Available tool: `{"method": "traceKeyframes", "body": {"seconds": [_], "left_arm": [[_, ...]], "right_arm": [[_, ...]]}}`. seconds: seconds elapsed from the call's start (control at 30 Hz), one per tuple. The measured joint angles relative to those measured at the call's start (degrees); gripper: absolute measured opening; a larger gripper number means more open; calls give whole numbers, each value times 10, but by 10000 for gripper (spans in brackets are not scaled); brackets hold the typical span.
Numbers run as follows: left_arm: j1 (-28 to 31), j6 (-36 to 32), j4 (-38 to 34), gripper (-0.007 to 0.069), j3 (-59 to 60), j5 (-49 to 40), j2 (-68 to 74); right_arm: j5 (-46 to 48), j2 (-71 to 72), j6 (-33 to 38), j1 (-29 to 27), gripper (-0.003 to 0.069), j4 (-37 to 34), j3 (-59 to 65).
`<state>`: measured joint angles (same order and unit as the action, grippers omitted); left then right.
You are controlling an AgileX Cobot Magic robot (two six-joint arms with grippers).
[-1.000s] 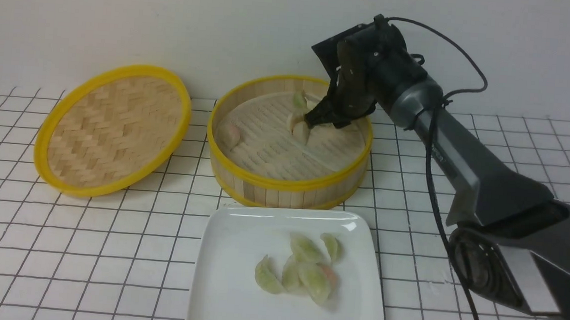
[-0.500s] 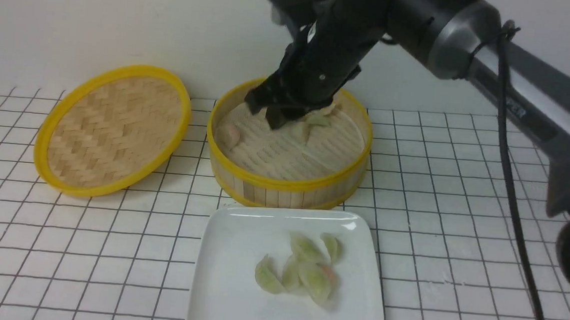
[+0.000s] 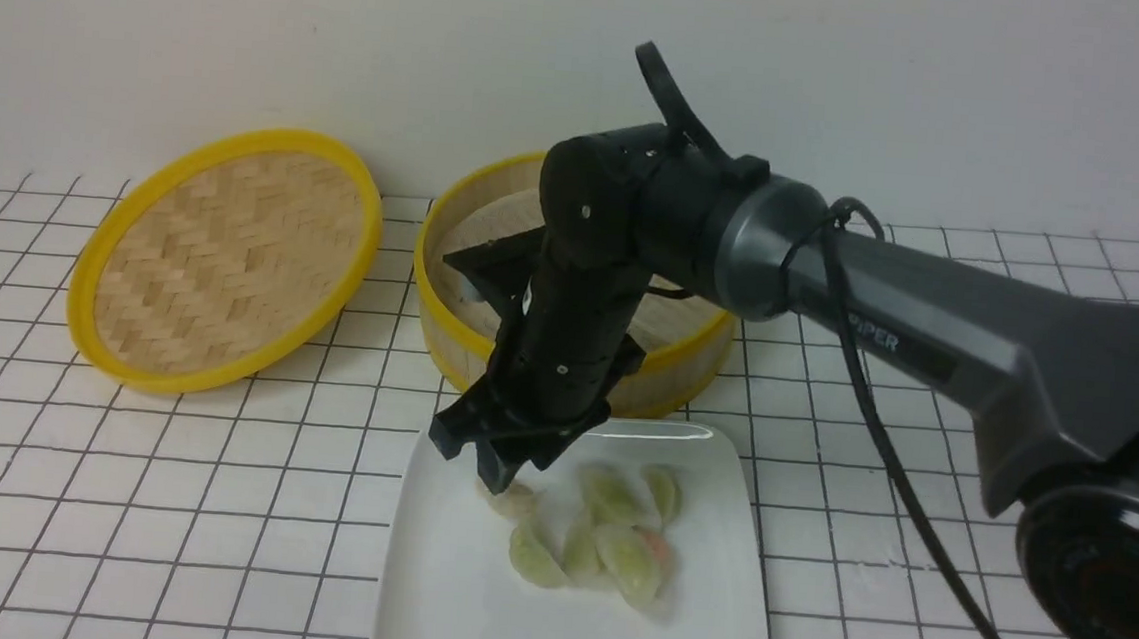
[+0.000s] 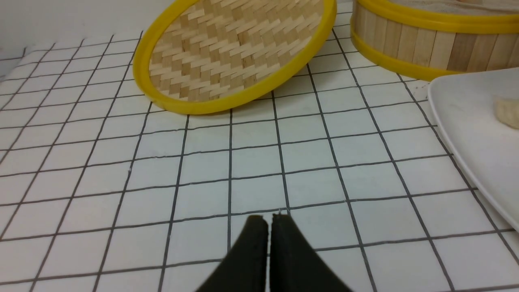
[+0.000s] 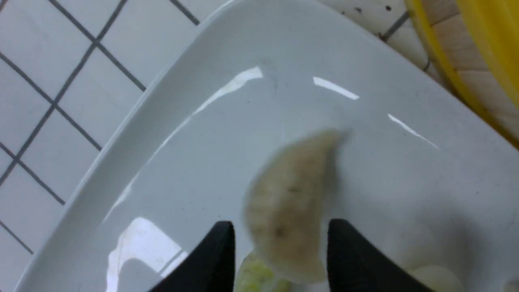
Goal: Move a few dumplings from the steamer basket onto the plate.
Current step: Use the right arm to put the dumpling into the plate, then use the right arm to grab a dumpling from inside the steamer
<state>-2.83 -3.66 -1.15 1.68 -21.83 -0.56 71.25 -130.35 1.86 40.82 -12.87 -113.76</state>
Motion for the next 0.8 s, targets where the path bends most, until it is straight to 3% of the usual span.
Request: {"method": "traceKeyframes", "body": {"seconds": [0.1,0.2,0.37,0.53,0.8], "left_arm": [[0,0,0,-6,0,0,0],[0,0,0,-6,0,0,0],[0,0,0,-6,0,0,0],[0,0,0,-6,0,0,0],[0,0,0,-6,0,0,0]], "right_arm": [[1,3,-3,0,470,17,-11],[1,3,-7,-8,530,67,-54],[-40,-20,-53,-64,540,139,-174],[-64,-78,-64,-112,531,149,-250],[-99,-159,-53,-124,526,152,-280]]}}
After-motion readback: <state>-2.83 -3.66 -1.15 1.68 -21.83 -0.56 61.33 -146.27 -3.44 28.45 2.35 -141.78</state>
